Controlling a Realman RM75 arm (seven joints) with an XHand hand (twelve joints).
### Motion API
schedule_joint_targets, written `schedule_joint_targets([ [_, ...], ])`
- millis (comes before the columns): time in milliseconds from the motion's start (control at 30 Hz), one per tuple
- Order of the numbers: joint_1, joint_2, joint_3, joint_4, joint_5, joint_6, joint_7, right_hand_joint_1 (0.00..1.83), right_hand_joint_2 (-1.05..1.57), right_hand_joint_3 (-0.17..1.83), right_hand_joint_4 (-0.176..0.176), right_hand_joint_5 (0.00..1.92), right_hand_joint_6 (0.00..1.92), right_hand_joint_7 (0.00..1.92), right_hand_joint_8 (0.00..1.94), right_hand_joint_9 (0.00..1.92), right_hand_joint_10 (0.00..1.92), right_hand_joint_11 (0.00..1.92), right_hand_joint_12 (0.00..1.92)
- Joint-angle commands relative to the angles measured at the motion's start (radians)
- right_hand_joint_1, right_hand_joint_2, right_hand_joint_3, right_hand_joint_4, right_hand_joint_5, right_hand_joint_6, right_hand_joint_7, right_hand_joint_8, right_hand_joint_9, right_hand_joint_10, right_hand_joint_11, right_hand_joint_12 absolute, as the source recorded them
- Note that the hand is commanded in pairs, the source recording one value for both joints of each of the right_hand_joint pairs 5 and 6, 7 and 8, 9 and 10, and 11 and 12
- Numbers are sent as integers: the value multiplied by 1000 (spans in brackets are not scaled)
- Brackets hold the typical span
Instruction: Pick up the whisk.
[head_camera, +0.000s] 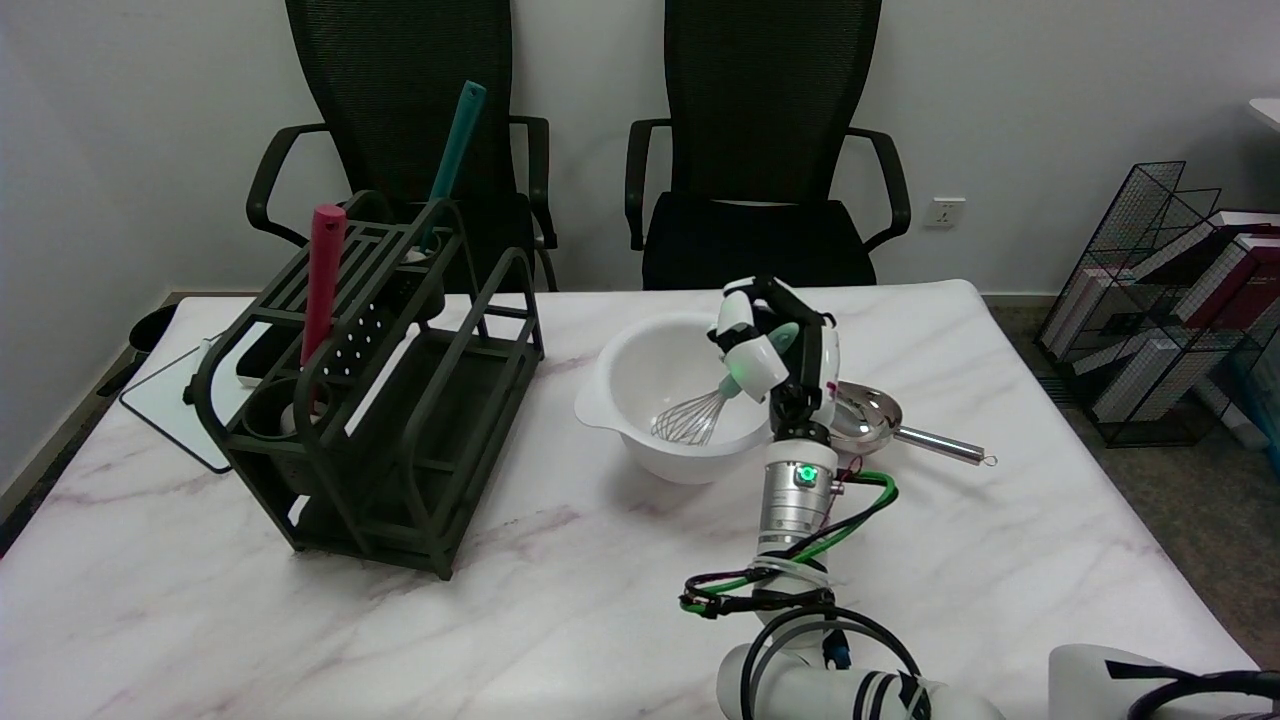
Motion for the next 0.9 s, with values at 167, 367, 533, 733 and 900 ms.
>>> schedule_joint_targets([
  [167, 3, 16, 0, -7, 3, -7, 25, 949, 670, 924, 0, 1387, 1387, 1598, 1598, 1476, 1476, 1099, 1099],
  [367, 3, 18, 0, -7, 1, -7, 25, 910, 265, 697, 0, 1379, 1379, 1552, 1552, 1409, 1409, 1087, 1087],
  [533, 3, 23, 0, -7, -1, -7, 25, 880, 150, 510, 0, 1366, 1366, 1511, 1511, 1393, 1393, 1116, 1116],
  [733, 3, 25, 0, -14, -1, -7, 25, 886, 213, 432, 0, 1423, 1423, 1548, 1548, 1413, 1413, 1128, 1128],
  [900, 3, 27, 1, -16, -2, -7, 25, 888, 277, 424, 0, 1571, 1571, 1642, 1642, 1498, 1498, 1208, 1208],
])
